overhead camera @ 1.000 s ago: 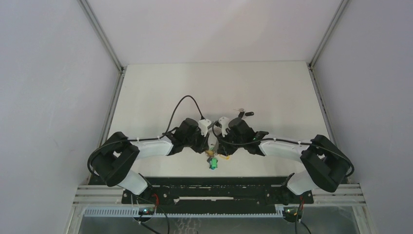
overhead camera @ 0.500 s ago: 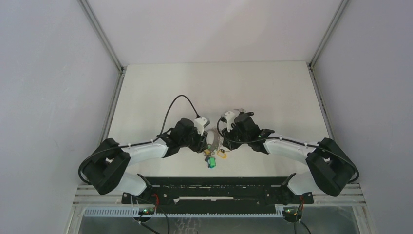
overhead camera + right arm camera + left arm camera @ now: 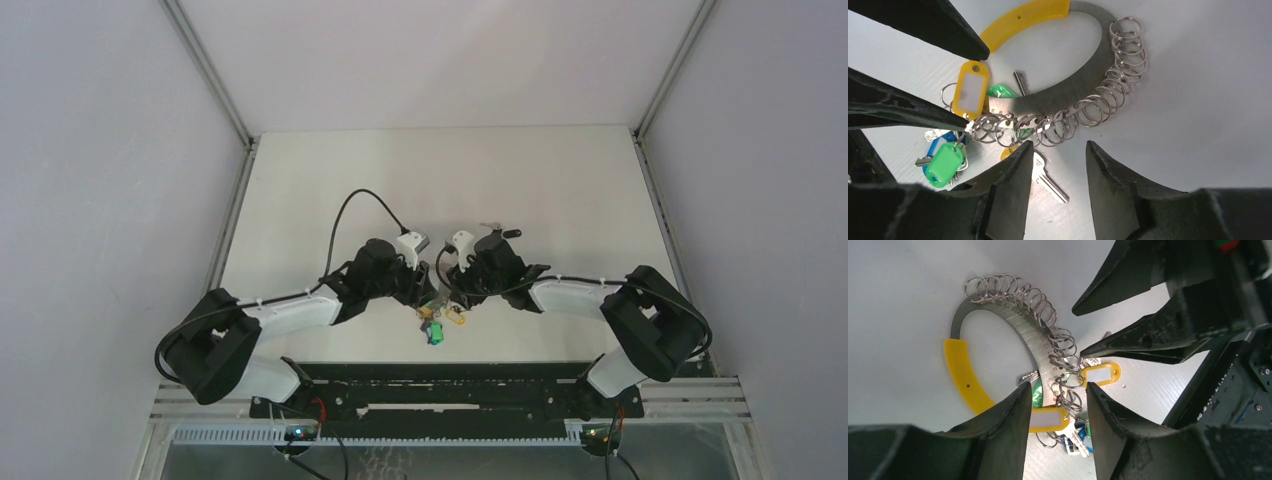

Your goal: Put the keys on the keyring

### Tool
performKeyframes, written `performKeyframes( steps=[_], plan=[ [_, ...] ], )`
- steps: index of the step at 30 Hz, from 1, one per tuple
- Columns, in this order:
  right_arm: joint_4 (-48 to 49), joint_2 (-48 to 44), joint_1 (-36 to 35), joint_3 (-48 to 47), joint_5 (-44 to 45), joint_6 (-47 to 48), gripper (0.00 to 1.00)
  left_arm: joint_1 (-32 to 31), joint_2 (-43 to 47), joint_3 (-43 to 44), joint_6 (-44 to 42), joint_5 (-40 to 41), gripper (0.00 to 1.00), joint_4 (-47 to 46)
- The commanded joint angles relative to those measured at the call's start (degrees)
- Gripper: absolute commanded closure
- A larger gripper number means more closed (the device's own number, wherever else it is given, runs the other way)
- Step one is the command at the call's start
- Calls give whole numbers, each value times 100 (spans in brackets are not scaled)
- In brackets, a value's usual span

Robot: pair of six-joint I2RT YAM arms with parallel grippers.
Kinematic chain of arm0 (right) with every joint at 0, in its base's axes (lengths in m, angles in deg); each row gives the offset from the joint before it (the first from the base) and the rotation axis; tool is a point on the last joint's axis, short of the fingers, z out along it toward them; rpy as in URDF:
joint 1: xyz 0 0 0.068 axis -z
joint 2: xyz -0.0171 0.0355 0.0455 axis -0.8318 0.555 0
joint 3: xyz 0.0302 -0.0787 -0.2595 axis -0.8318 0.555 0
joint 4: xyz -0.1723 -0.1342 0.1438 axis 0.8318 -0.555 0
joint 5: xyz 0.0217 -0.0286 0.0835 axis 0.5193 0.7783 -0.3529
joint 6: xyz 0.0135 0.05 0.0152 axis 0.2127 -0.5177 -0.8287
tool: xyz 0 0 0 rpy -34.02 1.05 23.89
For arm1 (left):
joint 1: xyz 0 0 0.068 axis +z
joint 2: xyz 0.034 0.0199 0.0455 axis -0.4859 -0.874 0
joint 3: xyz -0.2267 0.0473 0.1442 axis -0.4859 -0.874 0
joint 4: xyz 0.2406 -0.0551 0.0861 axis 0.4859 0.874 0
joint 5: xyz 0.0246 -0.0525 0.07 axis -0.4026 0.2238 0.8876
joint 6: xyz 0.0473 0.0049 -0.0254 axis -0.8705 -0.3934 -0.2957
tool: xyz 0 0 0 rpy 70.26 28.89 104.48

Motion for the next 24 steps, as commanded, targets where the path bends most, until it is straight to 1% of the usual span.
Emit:
performKeyframes(
  steps=[1, 13, 20, 24],
  plan=[
    [423, 244, 18, -133, -177, 201, 57, 12, -50, -131, 162, -56, 51, -282],
    [543, 639, 40, -291, -247, 255, 60, 21, -174, -116, 168, -81, 50, -300],
    [582, 522, 181, -322, -642, 183, 66, 29, -273, -101, 143, -44, 51, -255],
    [540, 341, 263, -320, -664, 171, 66, 45, -375, -65, 124, -25, 53, -167]
  ],
)
